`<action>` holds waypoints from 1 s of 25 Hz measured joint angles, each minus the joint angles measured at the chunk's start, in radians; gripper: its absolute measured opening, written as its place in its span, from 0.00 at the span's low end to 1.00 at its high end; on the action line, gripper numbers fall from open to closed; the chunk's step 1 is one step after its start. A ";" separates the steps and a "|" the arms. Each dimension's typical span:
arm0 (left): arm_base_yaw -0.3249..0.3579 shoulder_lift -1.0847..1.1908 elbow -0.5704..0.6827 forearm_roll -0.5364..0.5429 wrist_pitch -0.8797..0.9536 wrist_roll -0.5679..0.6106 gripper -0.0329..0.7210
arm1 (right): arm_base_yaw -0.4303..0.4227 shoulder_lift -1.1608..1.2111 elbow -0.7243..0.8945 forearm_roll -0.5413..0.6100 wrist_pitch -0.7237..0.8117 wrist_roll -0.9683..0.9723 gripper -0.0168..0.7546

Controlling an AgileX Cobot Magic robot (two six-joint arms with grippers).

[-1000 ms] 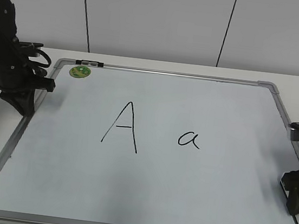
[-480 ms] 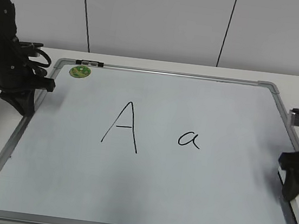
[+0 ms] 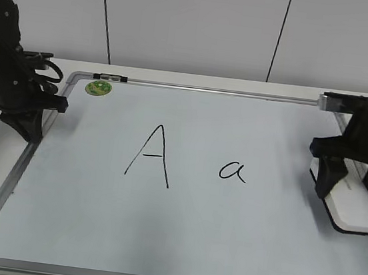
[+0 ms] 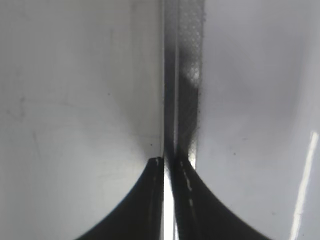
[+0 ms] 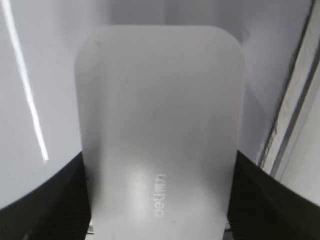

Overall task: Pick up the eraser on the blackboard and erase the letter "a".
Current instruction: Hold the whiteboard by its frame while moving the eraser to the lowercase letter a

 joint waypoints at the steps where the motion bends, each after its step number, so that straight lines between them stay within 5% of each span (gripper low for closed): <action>1: 0.000 0.000 0.000 0.000 0.000 0.000 0.08 | 0.010 0.013 -0.025 0.000 0.001 0.000 0.71; 13: 0.000 0.000 0.000 0.000 0.002 0.001 0.08 | 0.126 0.200 -0.318 0.016 0.011 -0.001 0.71; 25: 0.000 0.000 -0.002 0.000 0.003 0.001 0.08 | 0.181 0.295 -0.343 0.024 0.015 0.001 0.71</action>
